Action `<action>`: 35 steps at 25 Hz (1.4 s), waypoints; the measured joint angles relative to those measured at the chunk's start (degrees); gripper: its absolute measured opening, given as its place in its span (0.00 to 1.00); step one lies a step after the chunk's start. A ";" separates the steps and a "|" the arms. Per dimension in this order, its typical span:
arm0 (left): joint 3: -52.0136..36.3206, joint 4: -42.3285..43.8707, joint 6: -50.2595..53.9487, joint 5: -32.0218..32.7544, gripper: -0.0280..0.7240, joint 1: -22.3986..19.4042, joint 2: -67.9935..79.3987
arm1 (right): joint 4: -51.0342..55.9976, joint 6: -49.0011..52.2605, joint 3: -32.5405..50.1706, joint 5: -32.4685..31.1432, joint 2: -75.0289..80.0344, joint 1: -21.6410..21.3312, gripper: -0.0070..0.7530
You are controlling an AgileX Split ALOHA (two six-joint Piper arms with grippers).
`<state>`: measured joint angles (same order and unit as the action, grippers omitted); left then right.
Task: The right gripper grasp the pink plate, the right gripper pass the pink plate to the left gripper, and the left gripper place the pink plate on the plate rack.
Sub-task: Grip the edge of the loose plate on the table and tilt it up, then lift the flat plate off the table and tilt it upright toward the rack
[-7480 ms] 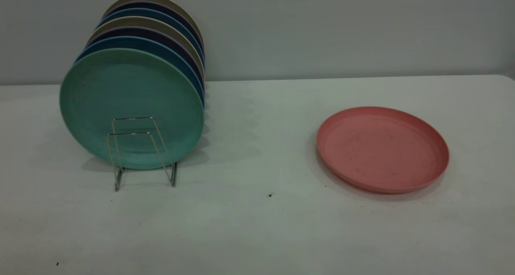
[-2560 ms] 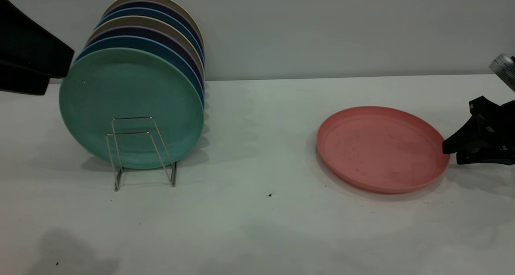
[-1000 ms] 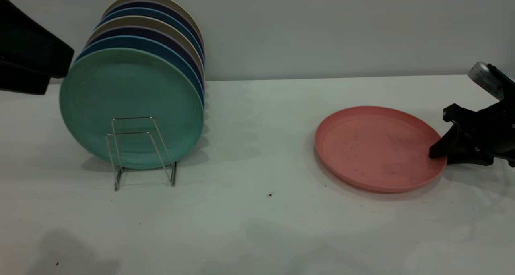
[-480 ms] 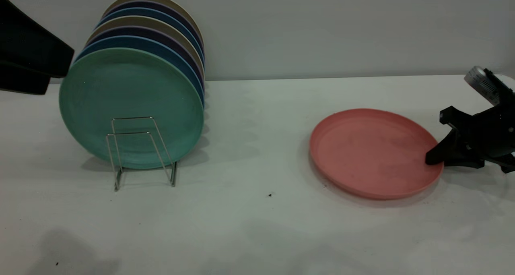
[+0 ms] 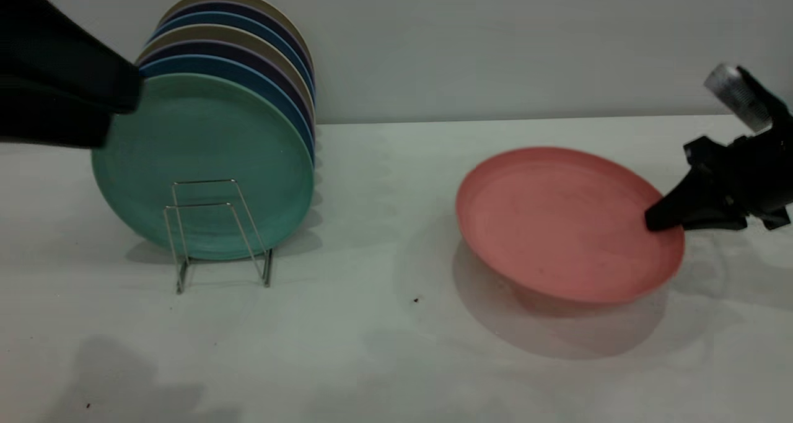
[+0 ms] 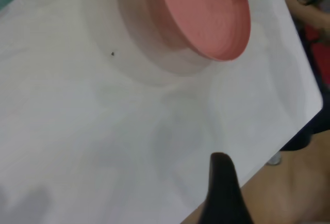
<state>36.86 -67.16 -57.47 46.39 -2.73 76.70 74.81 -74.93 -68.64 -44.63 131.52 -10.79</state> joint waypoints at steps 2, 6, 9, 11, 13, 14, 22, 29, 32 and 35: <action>0.00 -4.31 -3.40 0.00 0.76 0.00 3.19 | 0.28 0.00 0.00 -2.42 -0.24 0.00 0.03; 0.09 -13.87 -10.78 1.13 0.76 0.00 10.01 | 1.12 0.00 0.00 -7.63 -0.24 0.06 0.03; 0.15 -17.74 -13.89 2.18 0.76 0.00 14.22 | 1.95 0.06 0.00 -9.60 -0.24 1.17 0.03; 0.20 -19.02 -14.99 2.28 0.76 0.00 16.81 | 2.36 0.06 0.00 -9.93 -0.24 2.94 0.03; 0.20 -20.00 -15.59 2.30 0.76 0.00 18.90 | 2.42 0.38 0.00 -9.93 -0.24 5.70 0.03; 0.20 -20.33 -15.88 2.30 0.76 0.00 20.04 | 2.47 0.38 0.05 -9.97 -0.24 6.97 0.03; 0.32 -21.92 -17.62 2.12 0.76 0.00 24.17 | 3.90 1.37 0.11 -10.22 -0.24 15.61 0.03; 0.67 -22.13 -18.48 1.42 0.76 0.00 24.81 | 5.55 1.52 0.30 -10.52 -2.36 21.73 0.03; 0.67 -22.16 -18.48 1.31 0.76 0.00 24.81 | 5.89 2.13 0.30 -10.99 -3.54 23.25 0.03; 0.67 -22.16 -18.48 1.21 0.76 0.00 24.81 | 7.02 2.65 0.30 -12.05 -4.00 24.69 0.03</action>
<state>37.53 -89.31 -75.94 47.59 -2.73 101.52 81.83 -72.28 -68.34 -56.68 127.52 13.89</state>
